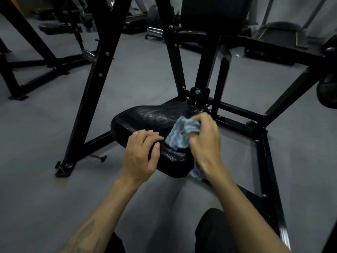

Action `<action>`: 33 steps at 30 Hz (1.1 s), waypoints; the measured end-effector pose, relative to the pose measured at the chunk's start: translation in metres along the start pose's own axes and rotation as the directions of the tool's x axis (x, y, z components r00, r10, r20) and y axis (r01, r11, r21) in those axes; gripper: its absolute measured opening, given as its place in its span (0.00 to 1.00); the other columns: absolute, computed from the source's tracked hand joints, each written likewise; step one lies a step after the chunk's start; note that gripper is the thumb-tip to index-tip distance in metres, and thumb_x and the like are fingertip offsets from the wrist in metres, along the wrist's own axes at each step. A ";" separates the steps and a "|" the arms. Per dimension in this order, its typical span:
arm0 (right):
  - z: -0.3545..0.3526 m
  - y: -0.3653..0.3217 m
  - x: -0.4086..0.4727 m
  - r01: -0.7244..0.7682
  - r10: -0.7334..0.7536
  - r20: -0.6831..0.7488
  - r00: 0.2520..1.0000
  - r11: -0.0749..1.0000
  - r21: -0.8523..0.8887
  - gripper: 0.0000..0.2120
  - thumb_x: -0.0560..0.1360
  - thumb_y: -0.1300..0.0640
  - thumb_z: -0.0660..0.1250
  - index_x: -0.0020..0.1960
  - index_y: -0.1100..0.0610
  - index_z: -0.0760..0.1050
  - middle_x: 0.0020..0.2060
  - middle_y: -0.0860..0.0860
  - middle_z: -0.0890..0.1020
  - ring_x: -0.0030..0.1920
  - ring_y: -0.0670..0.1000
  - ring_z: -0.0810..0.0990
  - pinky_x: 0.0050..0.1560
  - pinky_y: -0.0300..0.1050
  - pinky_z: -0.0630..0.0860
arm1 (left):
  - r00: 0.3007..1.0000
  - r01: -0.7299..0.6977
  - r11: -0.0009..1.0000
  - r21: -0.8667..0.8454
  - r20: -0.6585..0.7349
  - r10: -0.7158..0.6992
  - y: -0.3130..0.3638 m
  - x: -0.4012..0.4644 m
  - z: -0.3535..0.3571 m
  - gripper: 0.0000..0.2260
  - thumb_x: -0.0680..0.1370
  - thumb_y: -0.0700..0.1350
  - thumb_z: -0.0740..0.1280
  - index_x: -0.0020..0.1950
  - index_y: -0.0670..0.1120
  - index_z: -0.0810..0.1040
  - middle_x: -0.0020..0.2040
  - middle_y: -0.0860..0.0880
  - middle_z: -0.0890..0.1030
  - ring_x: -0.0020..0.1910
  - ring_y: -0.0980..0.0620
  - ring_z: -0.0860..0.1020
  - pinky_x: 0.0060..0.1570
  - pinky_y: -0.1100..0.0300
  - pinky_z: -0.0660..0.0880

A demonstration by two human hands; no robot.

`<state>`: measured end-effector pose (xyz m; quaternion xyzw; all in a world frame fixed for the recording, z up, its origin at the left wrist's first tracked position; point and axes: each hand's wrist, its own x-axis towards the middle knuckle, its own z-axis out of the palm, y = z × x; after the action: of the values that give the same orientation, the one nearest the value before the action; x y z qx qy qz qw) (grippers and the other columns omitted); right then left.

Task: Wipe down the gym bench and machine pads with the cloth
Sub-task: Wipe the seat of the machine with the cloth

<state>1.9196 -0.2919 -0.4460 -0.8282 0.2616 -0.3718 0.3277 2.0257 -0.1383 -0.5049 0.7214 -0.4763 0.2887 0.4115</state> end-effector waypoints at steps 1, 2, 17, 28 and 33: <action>0.003 0.000 0.005 0.014 -0.014 0.002 1.000 0.999 -0.034 0.05 0.76 0.61 0.66 0.48 0.52 0.74 0.47 0.45 0.75 0.49 0.47 0.74 0.47 0.44 0.71 | 1.000 -0.001 1.000 0.007 -0.011 0.001 0.000 0.000 0.002 0.12 0.81 0.43 0.61 0.54 0.39 0.83 0.52 0.44 0.82 0.56 0.45 0.78 0.57 0.47 0.74; 0.006 0.001 0.004 0.045 -0.043 0.025 0.999 0.997 -0.061 0.03 0.78 0.57 0.66 0.50 0.51 0.75 0.49 0.45 0.74 0.49 0.47 0.74 0.48 0.45 0.73 | 1.000 0.000 1.000 0.015 -0.026 0.001 0.000 -0.001 0.004 0.13 0.81 0.43 0.60 0.53 0.39 0.83 0.52 0.44 0.81 0.55 0.44 0.78 0.56 0.47 0.74; -0.013 0.044 -0.006 0.285 -0.282 0.203 0.938 0.959 0.017 0.11 0.81 0.53 0.66 0.61 0.49 0.83 0.64 0.43 0.80 0.65 0.43 0.76 0.66 0.45 0.73 | 0.989 -0.042 0.999 -0.006 -0.145 0.041 -0.007 0.000 0.020 0.10 0.78 0.42 0.57 0.52 0.43 0.78 0.49 0.43 0.82 0.53 0.45 0.77 0.62 0.52 0.69; -0.008 0.043 -0.002 0.288 -0.288 0.176 0.941 0.957 0.030 0.13 0.80 0.51 0.66 0.61 0.50 0.83 0.60 0.44 0.82 0.62 0.44 0.78 0.63 0.48 0.75 | 0.983 -0.058 0.998 -0.017 -0.174 0.054 -0.009 0.000 0.024 0.11 0.78 0.43 0.57 0.53 0.45 0.77 0.49 0.42 0.83 0.53 0.45 0.78 0.62 0.50 0.70; -0.006 0.029 -0.014 0.271 -0.285 0.237 0.929 0.958 0.089 0.14 0.80 0.50 0.65 0.61 0.51 0.83 0.63 0.44 0.81 0.66 0.42 0.76 0.74 0.47 0.66 | 0.981 -0.068 0.998 -0.018 -0.185 0.063 -0.011 0.000 0.026 0.12 0.77 0.44 0.56 0.53 0.45 0.77 0.50 0.42 0.83 0.54 0.45 0.78 0.62 0.49 0.70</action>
<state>1.9010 -0.3036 -0.4699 -0.8873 0.0885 -0.3155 0.3244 2.0360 -0.1582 -0.5212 0.6705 -0.4630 0.3621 0.4528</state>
